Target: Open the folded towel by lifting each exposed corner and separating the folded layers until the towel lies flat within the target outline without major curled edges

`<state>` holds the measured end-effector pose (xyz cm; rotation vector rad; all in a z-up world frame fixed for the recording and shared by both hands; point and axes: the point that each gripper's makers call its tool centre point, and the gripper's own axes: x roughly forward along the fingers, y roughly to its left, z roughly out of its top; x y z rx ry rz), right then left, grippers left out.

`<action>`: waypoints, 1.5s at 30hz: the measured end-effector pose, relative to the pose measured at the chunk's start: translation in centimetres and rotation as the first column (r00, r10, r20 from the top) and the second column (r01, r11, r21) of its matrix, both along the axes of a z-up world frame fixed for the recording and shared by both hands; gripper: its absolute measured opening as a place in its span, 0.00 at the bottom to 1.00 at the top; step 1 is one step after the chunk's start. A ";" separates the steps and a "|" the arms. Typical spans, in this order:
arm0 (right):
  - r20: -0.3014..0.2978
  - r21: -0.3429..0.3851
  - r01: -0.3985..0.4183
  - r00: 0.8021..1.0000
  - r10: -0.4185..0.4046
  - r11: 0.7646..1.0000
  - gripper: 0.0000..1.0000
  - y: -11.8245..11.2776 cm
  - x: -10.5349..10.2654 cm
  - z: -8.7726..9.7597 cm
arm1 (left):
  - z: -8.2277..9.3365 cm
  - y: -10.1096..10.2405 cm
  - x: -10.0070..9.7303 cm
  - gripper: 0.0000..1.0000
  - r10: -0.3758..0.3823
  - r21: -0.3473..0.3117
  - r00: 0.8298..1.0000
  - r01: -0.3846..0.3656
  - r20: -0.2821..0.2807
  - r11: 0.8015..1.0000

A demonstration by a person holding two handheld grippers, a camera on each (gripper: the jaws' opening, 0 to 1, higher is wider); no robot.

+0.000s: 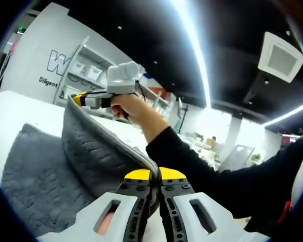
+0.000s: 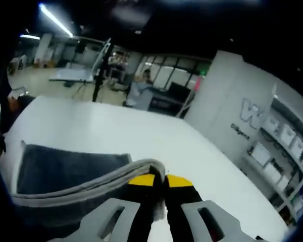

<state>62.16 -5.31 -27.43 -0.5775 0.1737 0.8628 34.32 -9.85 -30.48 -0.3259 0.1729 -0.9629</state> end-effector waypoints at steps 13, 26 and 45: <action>0.006 -0.018 0.029 1.000 -0.029 0.999 0.02 -2.8 0.5 0.3 | 0.1 -2.1 0.5 0.02 -0.027 0.049 1.000 0.026 0.017 0.998; -0.038 -0.086 0.054 0.998 -0.057 0.995 0.03 -5.3 0.7 -1.3 | -0.3 -4.6 0.5 0.02 -0.116 0.119 0.993 0.111 0.037 0.987; -0.027 -0.196 0.078 0.996 -0.085 0.977 0.04 -7.7 0.7 -3.0 | -1.2 -6.6 0.6 0.02 -0.137 0.149 0.990 0.129 0.041 0.980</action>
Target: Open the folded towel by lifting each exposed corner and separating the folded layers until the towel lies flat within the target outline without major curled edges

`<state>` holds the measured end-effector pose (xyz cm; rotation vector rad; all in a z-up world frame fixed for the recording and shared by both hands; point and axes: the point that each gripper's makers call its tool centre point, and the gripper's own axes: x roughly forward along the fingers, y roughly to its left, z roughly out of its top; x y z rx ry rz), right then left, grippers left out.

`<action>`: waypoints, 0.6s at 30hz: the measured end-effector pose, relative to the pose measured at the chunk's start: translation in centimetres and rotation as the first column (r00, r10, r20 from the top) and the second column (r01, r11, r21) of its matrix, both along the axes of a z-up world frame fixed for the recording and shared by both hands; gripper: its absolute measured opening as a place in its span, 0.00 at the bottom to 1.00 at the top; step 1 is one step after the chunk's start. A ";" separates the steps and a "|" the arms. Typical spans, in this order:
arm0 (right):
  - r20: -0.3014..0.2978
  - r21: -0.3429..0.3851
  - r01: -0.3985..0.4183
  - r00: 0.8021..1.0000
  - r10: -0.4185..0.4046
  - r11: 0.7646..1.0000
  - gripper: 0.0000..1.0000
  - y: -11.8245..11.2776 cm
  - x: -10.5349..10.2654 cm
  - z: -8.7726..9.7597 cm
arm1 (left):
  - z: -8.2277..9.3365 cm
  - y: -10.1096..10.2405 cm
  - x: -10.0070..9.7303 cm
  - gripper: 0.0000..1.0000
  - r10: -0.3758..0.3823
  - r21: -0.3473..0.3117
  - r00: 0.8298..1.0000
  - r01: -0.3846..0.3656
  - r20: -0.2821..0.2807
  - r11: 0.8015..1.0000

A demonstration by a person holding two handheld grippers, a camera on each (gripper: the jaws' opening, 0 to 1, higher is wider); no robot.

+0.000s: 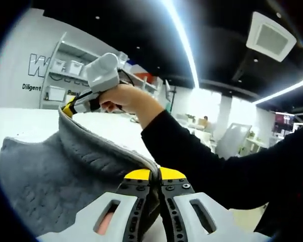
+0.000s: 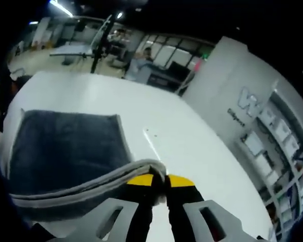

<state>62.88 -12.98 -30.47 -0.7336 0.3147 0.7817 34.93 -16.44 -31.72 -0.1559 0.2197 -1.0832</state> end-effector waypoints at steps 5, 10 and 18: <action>-0.004 -0.004 -0.001 1.000 0.001 1.000 0.04 -0.2 -0.1 -0.2 | -0.5 -0.7 0.1 0.02 -0.003 0.012 1.000 0.003 0.002 1.000; -0.014 -0.038 0.009 1.000 -0.009 0.999 0.04 -0.9 0.0 -1.1 | -1.1 -1.1 0.2 0.02 -0.006 0.021 1.000 0.006 -0.004 1.000; -0.027 -0.072 0.032 0.999 -0.034 0.997 0.06 -2.3 -0.2 -2.0 | -1.6 -1.2 0.4 0.03 -0.009 0.028 1.000 0.010 -0.016 1.000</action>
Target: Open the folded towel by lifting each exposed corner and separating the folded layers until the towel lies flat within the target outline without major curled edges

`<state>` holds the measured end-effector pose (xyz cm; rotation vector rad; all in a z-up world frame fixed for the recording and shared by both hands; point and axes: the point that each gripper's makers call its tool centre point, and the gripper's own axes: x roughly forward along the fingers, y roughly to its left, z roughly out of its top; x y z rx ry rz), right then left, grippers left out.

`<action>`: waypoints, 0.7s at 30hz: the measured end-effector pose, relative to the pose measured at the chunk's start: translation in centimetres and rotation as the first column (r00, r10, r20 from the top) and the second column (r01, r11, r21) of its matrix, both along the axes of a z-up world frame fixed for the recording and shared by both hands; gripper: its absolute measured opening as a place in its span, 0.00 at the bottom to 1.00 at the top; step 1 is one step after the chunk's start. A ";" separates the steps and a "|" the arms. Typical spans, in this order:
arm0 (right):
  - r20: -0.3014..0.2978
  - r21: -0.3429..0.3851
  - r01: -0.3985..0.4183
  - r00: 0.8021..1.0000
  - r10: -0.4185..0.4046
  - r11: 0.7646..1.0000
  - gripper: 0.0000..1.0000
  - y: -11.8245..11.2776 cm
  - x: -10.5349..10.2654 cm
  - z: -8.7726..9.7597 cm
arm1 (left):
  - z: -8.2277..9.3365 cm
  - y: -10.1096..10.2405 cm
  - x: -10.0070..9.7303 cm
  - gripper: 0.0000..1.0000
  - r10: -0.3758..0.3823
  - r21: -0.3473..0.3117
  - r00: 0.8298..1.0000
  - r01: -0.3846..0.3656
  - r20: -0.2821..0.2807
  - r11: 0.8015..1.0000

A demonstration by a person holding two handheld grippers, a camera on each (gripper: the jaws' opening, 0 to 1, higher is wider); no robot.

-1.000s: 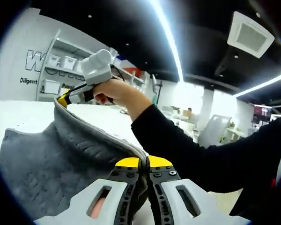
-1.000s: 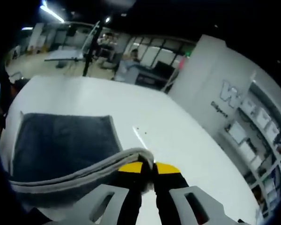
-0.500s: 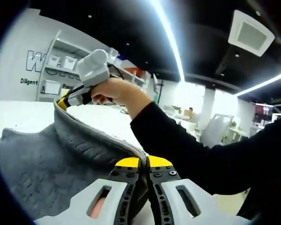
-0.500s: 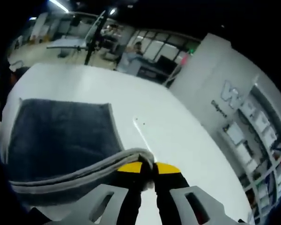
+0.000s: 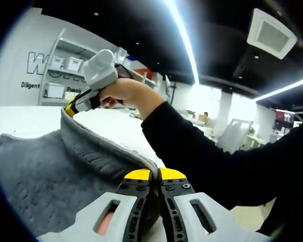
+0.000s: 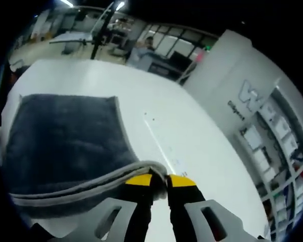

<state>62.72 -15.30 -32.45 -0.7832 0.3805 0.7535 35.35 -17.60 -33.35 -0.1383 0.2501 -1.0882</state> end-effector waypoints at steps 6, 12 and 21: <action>-0.003 0.008 0.002 1.000 -0.002 1.000 0.06 -0.3 -0.2 -0.1 | -0.4 -0.2 0.1 0.03 -0.009 0.008 1.000 0.009 -0.012 1.000; -0.005 0.000 0.009 1.000 -0.009 1.000 0.06 -0.9 -0.3 -0.3 | -0.7 -0.5 0.2 0.03 -0.010 0.012 1.000 0.010 -0.015 1.000; -0.010 -0.011 0.026 1.000 -0.026 1.000 0.08 -1.6 -0.2 -0.6 | -1.5 -0.8 0.2 0.03 -0.010 0.015 1.000 0.011 -0.030 1.000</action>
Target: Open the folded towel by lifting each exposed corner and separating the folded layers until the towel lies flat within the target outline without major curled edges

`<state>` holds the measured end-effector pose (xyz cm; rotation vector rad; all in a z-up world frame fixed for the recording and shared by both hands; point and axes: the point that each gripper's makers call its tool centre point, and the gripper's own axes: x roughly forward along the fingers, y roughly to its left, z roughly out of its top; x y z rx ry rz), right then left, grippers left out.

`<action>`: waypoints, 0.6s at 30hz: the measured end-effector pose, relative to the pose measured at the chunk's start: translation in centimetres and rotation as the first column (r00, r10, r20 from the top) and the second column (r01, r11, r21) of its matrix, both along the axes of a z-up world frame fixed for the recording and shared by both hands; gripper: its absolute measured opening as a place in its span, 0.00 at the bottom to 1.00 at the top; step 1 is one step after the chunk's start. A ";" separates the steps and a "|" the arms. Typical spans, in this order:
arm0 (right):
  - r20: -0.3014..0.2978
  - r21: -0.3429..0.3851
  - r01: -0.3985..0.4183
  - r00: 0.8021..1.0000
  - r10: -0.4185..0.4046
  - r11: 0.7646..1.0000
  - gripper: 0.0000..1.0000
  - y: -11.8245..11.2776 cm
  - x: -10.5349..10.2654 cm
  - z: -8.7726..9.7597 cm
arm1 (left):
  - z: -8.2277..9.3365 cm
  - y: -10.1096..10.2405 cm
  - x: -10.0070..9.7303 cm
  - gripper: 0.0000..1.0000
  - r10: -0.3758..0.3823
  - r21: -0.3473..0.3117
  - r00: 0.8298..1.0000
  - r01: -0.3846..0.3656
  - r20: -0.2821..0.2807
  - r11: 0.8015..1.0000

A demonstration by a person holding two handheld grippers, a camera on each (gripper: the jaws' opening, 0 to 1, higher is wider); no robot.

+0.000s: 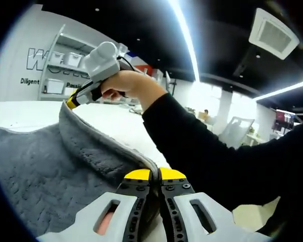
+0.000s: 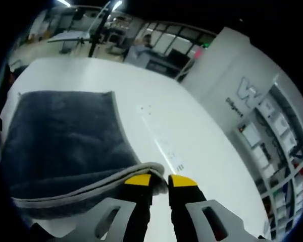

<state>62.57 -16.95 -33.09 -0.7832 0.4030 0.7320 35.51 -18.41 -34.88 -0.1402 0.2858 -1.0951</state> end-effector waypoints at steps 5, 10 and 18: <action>0.002 -0.027 0.027 1.000 -0.027 0.999 0.14 -1.1 0.4 -0.4 | 0.0 -0.3 0.0 0.03 -0.002 -0.001 1.000 0.002 -0.003 1.000; -0.001 -0.032 0.046 0.999 -0.046 0.998 0.16 -2.0 0.7 -0.6 | -0.5 -0.6 0.1 0.03 -0.003 0.001 1.000 0.004 -0.007 1.000; -0.002 -0.072 0.080 0.997 -0.080 0.994 0.18 -3.1 1.4 -1.0 | -1.3 -0.9 0.2 0.03 -0.001 0.011 1.000 0.002 -0.019 1.000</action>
